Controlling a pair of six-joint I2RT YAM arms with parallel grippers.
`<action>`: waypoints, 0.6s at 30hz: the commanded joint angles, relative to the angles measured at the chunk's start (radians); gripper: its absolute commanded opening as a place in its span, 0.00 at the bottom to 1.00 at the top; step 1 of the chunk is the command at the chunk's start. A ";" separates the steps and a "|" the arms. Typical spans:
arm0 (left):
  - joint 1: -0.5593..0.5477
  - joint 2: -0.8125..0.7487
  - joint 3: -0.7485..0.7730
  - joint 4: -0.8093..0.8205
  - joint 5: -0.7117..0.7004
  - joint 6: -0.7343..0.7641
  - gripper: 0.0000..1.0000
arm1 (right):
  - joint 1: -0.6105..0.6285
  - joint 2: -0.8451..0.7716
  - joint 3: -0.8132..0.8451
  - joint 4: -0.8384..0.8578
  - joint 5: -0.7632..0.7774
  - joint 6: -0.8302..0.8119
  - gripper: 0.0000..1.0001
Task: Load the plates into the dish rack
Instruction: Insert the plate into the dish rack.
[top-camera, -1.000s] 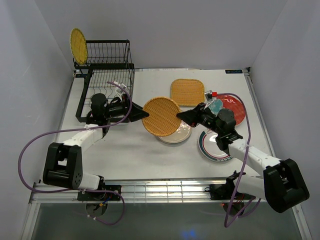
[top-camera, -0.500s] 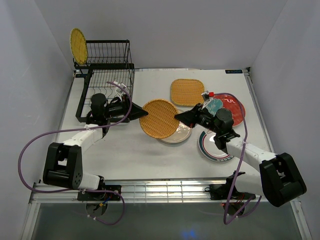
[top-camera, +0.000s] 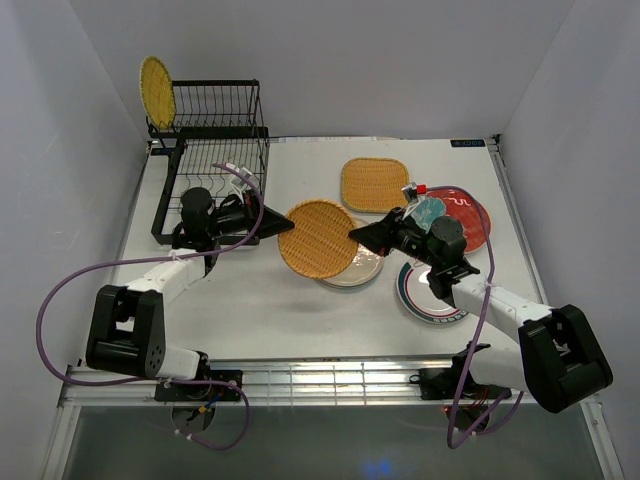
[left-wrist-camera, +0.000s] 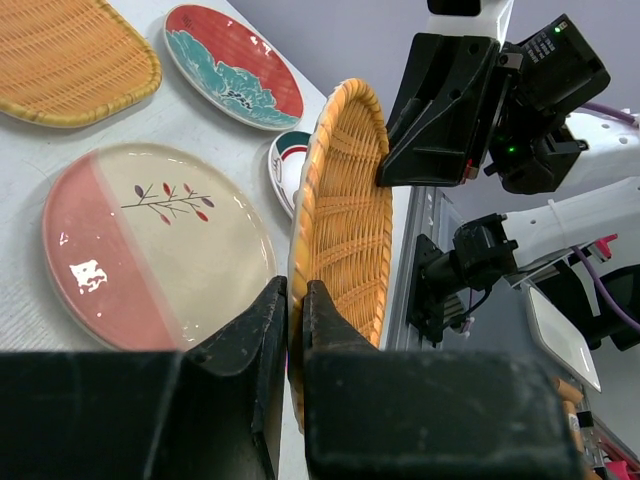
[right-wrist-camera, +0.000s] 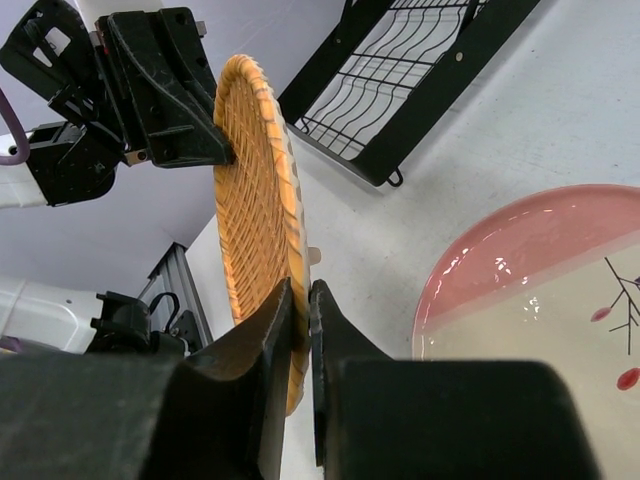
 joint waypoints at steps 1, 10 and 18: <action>-0.004 -0.027 0.003 0.023 0.009 0.007 0.00 | 0.005 -0.008 0.040 0.034 0.017 -0.017 0.21; -0.004 -0.090 -0.023 0.024 -0.042 0.046 0.00 | 0.005 -0.034 0.039 -0.018 0.070 -0.048 0.80; 0.025 -0.150 0.058 -0.205 -0.223 0.155 0.00 | 0.003 -0.086 0.001 -0.038 0.170 -0.071 0.97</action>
